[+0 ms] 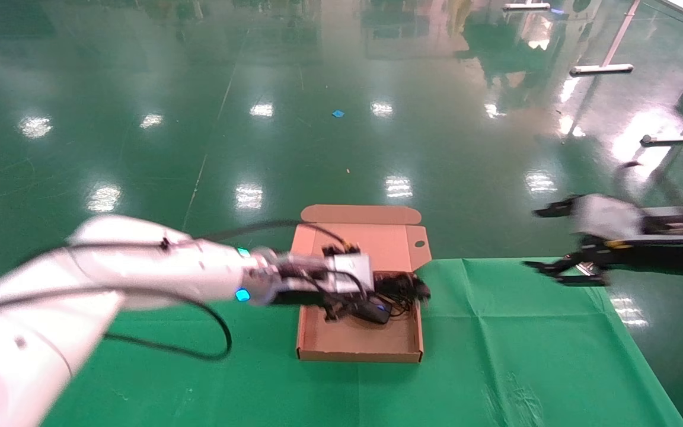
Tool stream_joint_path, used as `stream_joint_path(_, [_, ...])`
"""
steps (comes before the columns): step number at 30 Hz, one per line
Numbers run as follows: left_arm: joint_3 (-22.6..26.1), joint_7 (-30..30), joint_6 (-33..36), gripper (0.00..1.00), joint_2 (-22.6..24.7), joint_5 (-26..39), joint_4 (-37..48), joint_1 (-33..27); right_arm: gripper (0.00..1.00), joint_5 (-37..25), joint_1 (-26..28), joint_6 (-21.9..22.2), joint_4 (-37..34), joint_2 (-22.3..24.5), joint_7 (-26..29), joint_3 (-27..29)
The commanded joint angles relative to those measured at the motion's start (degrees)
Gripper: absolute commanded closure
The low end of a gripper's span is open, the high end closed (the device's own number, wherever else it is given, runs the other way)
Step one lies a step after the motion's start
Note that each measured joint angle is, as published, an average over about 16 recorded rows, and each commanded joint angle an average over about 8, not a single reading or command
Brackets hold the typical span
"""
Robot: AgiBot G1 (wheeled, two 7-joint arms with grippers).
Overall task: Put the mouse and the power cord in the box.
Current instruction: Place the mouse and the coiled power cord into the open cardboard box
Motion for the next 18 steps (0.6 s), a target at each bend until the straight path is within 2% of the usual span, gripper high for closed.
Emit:
stream_joint_path(1, [2.42,-1.90,-4.02,1.00,-0.01,-0.93,-2.88,2.52,0.00,0.15,1.47,-2.65,-0.50,2.89,-0.48,0.14])
stream_joint_path(2, [3.68,-2.98,-4.81,1.00,-0.04,-1.11,-3.38,2.98,0.00,0.08,1.73,-2.88,-0.64,3.23,-0.42,0.11])
stream_joint_path(3, [4.68,-3.87,-5.37,0.96,-0.07,-1.25,-3.71,3.28,0.00,0.04,1.87,-3.05,-0.70,3.39,-0.39,0.09])
stream_joint_path(10, [9.93,-7.37,-8.39,0.10,0.18,-1.11,-4.99,4.68,0.00,0.09,2.63,-5.32,-0.99,4.57,-0.43,0.11])
stream_joint_path(11, [10.27,-7.52,-8.61,0.02,0.22,-1.07,-5.07,4.79,0.00,0.11,2.69,-5.54,-1.01,4.69,-0.44,0.12])
stream_joint_path(18, [9.35,-7.00,-7.78,0.00,-0.35,-1.19,-5.12,4.45,0.00,0.18,2.22,-4.41,-0.77,4.04,-0.27,0.18])
